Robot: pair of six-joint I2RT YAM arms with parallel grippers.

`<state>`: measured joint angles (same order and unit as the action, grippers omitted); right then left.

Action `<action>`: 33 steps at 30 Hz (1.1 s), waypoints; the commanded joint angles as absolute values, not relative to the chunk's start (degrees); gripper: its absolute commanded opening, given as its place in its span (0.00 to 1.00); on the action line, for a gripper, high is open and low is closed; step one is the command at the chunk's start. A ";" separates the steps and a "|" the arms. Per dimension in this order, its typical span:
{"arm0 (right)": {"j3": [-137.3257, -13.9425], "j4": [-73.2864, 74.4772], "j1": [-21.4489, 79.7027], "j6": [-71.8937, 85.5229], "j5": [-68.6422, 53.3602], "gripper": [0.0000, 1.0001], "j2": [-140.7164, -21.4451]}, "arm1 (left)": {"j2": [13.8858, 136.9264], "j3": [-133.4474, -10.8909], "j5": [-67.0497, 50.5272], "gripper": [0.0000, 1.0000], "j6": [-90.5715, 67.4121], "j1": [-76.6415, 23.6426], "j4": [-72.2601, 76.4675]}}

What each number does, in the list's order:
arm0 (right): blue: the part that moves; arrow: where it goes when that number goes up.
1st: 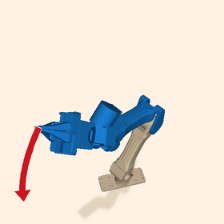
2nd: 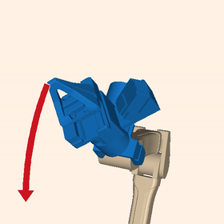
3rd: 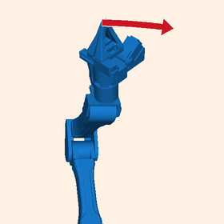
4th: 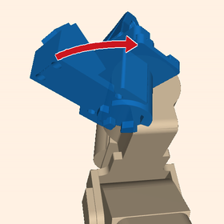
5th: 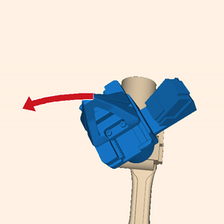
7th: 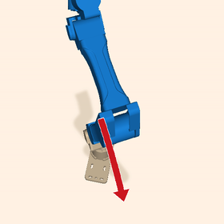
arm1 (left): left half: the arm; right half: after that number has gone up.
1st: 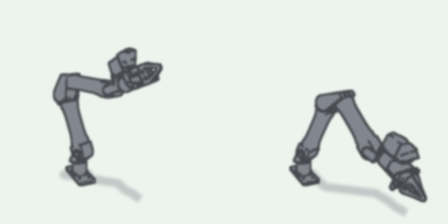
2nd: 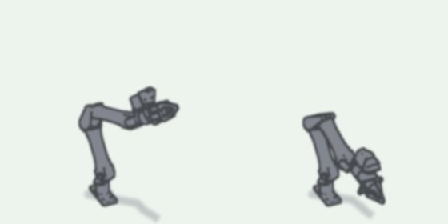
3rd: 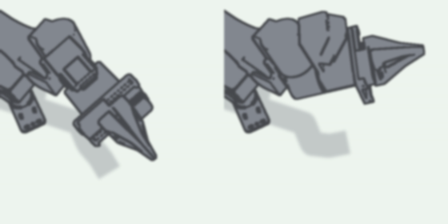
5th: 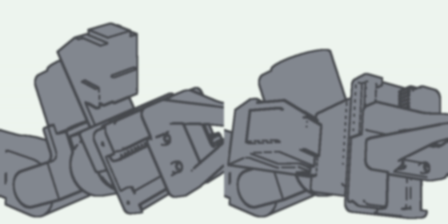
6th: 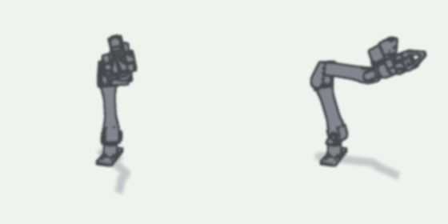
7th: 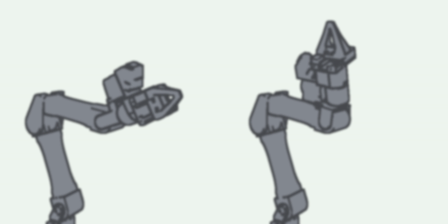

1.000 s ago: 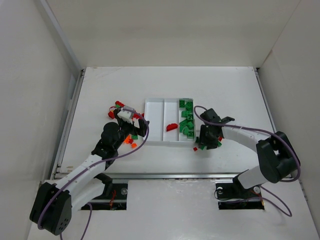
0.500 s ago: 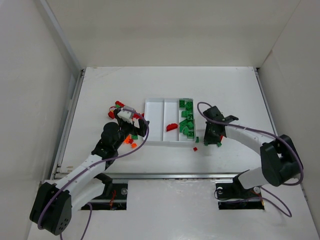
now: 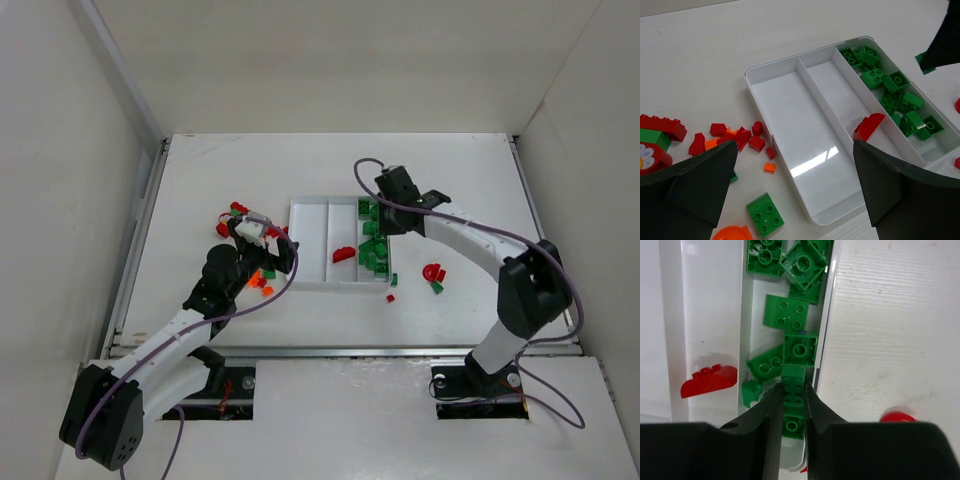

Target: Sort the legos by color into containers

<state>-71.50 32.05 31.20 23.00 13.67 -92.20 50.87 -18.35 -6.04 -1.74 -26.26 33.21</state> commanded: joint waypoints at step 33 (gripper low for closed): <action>-53.35 27.51 27.50 23.74 -1.66 0.40 -86.22 | 50.98 -19.25 -7.82 1.00 -0.79 -26.54 35.95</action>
